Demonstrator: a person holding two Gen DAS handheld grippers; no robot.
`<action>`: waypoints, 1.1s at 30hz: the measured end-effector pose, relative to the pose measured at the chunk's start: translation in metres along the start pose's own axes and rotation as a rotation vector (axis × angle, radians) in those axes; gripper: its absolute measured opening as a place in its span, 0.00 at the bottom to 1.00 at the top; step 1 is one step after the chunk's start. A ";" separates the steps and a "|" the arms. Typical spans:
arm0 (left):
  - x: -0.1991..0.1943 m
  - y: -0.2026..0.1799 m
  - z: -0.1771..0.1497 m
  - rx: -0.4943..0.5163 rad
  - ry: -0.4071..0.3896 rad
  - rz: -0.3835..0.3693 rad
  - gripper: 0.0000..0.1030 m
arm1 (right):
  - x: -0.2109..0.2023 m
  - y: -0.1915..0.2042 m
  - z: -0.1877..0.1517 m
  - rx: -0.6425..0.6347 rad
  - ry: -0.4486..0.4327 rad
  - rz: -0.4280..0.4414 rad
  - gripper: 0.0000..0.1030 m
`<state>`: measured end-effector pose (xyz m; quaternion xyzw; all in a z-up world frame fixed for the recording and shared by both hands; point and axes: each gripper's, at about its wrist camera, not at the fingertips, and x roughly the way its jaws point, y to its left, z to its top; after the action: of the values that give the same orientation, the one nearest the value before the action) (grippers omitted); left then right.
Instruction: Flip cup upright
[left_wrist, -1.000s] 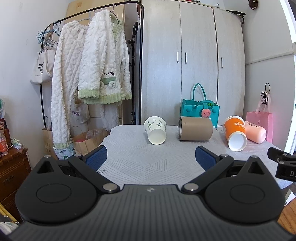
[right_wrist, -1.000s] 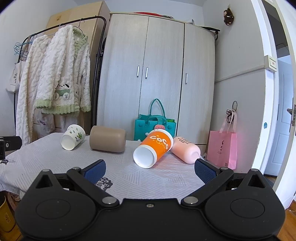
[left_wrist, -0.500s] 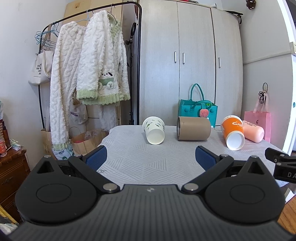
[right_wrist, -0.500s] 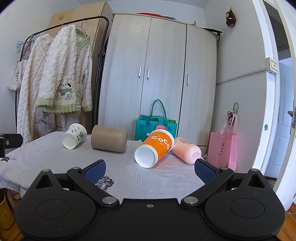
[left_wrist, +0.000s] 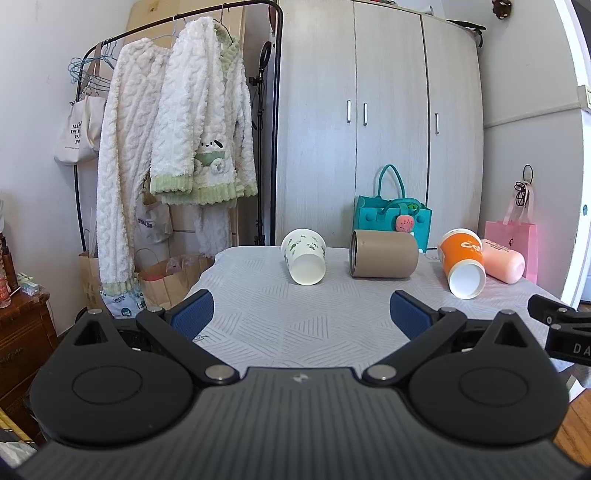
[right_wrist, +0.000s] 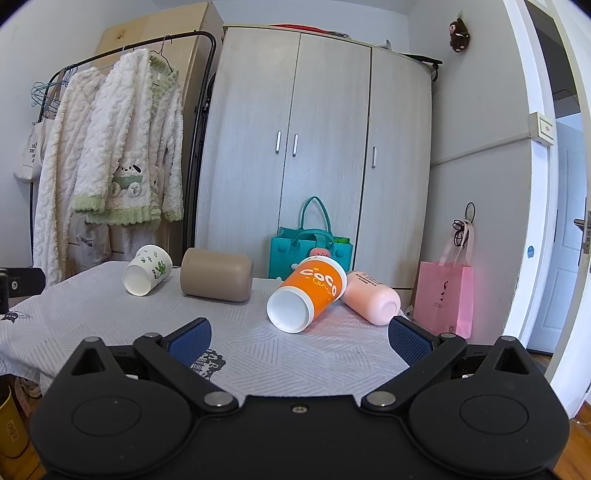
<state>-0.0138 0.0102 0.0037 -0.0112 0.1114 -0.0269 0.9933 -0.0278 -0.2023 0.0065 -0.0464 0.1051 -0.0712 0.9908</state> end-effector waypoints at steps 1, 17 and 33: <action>0.000 0.001 0.000 -0.003 0.002 0.000 1.00 | -0.001 0.000 0.000 0.000 -0.002 0.000 1.00; 0.000 0.004 0.000 -0.010 0.010 -0.009 1.00 | -0.002 -0.001 0.001 -0.002 -0.003 0.000 1.00; 0.032 0.037 0.051 0.073 0.135 -0.078 1.00 | 0.028 0.007 0.065 -0.027 0.132 0.416 1.00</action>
<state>0.0305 0.0461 0.0449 0.0225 0.1767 -0.0703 0.9815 0.0141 -0.1940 0.0639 -0.0321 0.1782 0.1332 0.9744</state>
